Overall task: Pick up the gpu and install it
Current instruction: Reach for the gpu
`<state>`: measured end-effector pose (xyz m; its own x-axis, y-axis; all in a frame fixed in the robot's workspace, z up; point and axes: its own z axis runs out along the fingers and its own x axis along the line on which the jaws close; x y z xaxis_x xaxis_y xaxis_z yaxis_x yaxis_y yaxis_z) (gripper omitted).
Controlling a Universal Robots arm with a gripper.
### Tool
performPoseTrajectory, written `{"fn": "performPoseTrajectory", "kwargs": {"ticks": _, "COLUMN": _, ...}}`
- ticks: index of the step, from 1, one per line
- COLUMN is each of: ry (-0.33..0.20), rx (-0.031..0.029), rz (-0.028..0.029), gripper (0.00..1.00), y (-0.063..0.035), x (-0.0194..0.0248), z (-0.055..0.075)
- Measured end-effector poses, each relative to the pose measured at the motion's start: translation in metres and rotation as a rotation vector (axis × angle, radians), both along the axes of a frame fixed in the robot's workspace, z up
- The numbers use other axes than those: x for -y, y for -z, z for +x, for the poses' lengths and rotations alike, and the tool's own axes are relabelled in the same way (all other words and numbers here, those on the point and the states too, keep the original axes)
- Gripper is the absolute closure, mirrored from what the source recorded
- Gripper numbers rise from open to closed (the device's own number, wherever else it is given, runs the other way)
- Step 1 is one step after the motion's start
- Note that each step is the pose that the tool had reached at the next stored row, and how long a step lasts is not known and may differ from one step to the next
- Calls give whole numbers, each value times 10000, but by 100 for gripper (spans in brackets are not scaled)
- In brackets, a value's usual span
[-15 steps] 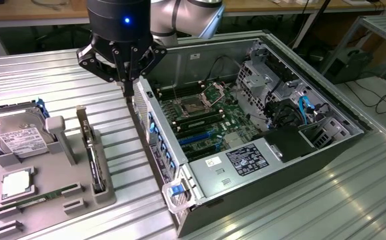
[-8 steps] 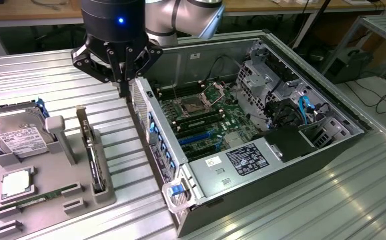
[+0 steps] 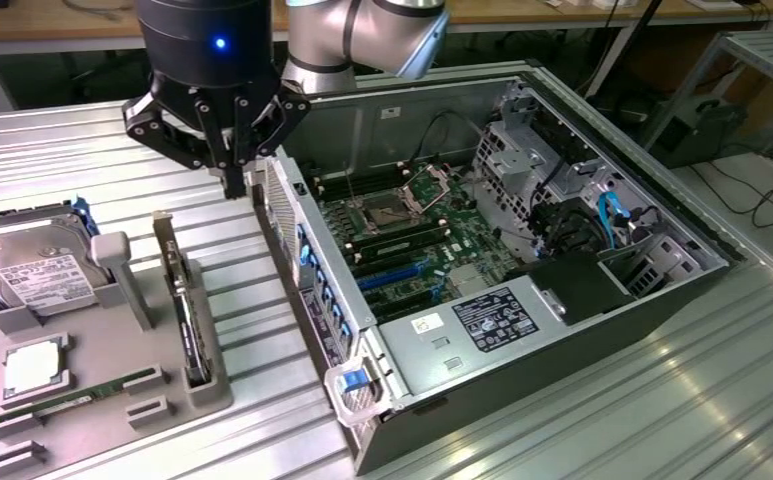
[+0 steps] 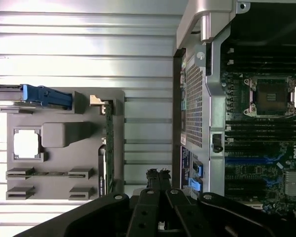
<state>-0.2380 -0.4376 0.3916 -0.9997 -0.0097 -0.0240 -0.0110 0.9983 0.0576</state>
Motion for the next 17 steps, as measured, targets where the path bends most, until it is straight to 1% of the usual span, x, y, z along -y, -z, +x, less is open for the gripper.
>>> {"fn": "performPoseTrajectory", "kwargs": {"ticks": 2, "ry": -9, "rx": 0, "rz": 0, "gripper": 89, "y": 0, "x": 0, "z": -33}}
{"fn": "performPoseTrajectory", "kwargs": {"ticks": 4, "ry": -26, "rx": 0, "rz": 0, "gripper": 89, "y": 0, "x": 1, "z": -100}}
{"fn": "performPoseTrajectory", "kwargs": {"ticks": 12, "ry": -61, "rx": 0, "rz": 0, "gripper": 89, "y": 0, "x": 4, "z": -238}}
{"fn": "performPoseTrajectory", "kwargs": {"ticks": 17, "ry": -77, "rx": 0, "rz": 0, "gripper": 89, "y": 0, "x": 7, "z": -347}}
